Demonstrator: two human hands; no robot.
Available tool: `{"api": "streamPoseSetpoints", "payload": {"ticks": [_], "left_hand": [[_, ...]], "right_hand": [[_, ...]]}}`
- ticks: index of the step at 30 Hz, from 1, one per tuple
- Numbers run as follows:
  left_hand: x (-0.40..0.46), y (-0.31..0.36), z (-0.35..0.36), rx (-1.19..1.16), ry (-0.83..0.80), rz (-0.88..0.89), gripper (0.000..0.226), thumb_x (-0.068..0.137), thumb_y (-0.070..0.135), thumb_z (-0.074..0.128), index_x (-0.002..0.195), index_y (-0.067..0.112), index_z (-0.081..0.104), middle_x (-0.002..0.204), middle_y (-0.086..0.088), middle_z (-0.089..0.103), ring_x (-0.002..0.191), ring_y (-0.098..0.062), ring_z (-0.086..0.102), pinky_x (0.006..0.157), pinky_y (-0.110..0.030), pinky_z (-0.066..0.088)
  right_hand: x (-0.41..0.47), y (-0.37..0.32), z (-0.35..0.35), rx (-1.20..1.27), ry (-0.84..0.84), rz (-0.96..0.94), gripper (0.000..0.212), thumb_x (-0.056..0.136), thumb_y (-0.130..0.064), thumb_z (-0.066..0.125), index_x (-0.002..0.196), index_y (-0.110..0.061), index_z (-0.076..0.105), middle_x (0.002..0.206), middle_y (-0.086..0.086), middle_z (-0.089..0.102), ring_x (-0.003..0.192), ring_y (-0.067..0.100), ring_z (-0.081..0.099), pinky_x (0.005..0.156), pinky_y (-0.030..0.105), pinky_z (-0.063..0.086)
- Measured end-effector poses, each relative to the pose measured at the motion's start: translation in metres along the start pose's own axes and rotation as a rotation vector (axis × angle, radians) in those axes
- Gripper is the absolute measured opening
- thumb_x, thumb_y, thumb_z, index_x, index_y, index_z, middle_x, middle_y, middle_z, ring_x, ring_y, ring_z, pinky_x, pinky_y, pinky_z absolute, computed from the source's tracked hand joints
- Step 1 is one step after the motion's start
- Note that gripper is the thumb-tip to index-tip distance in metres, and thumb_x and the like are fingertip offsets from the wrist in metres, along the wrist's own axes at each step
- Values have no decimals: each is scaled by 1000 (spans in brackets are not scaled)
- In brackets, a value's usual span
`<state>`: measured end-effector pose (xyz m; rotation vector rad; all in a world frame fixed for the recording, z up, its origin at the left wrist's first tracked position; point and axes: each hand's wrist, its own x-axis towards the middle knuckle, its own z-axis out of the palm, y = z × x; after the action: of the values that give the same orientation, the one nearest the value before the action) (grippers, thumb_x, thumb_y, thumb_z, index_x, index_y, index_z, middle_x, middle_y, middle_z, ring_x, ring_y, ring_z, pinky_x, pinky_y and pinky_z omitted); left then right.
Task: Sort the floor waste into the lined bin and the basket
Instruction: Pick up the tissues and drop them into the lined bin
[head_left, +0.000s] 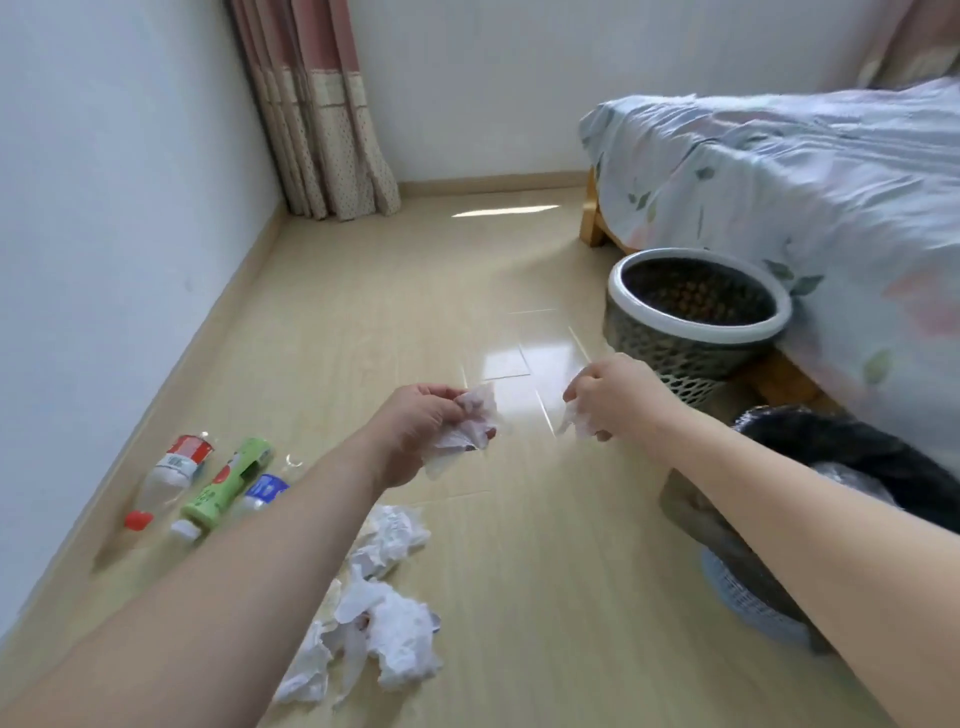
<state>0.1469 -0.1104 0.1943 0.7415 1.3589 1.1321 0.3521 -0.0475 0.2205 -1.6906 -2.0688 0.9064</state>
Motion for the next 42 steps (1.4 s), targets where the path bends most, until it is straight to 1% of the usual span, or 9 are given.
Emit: {"api": "streamPoseSetpoints", "payload": {"ticks": [5,9,14,16,19,21,24,27,42], "left_hand": [[28,17,157,105,-142,2,24,86,-17,49,107,-15,60,95,-29,67,70,-33,71,59,-36,58],[50,8,273,255,-174,-3,20,86,-10,52,93,2,67,98,-23,69,86,-37,71,76,-44,60],[69,-45,373,467,-121,-23,25,87,-5,54,75,13,66,93,-14,67,82,-33,66,76,-38,58],[73,-68,391,571,-122,-27,22,86,-2,49,71,12,57,80,-9,55,70,-25,51,63,-34,46],[73,-76,391,651,-93,10,15,87,6,46,78,13,56,71,-8,36,62,-19,32,54,-30,27],[75,-66,382,671,-64,51,19,81,2,45,77,13,61,72,-10,43,63,-21,38,54,-29,32],[80,-48,353,649,-27,88,21,77,1,44,72,17,57,76,-10,49,72,-23,47,64,-34,40],[82,-31,302,555,67,115,18,82,8,47,87,17,63,91,-5,63,90,-26,60,84,-39,54],[9,-56,-92,791,501,-128,15,88,8,49,91,17,61,96,-7,66,91,-25,64,85,-40,53]], "right_hand": [[-4,100,-120,40,223,122,37,92,-30,51,82,0,70,70,10,66,55,21,56,61,31,51],[-16,184,-177,21,286,279,25,88,-13,44,77,-4,65,75,13,66,73,31,66,74,38,56],[-31,262,-178,-164,-73,405,21,87,-1,41,91,-3,61,102,13,65,88,26,61,66,31,50],[-34,278,-174,-189,-192,412,32,93,-4,38,115,0,60,119,11,61,106,26,59,83,32,50],[-33,268,-177,-224,-181,336,26,93,-2,37,92,-10,62,88,-1,58,96,24,55,73,24,46],[-26,257,-181,-192,-53,287,22,89,-5,45,81,-16,61,81,1,58,88,25,53,73,26,44],[-8,231,-169,-118,151,213,37,89,-8,47,124,-11,58,125,11,59,114,30,56,97,38,48],[14,191,-133,-35,154,84,40,92,-9,50,132,-14,53,132,9,54,119,28,53,98,39,49],[46,19,151,-150,-413,-237,47,92,-14,42,138,-18,44,140,1,45,126,19,44,98,29,40]]}}
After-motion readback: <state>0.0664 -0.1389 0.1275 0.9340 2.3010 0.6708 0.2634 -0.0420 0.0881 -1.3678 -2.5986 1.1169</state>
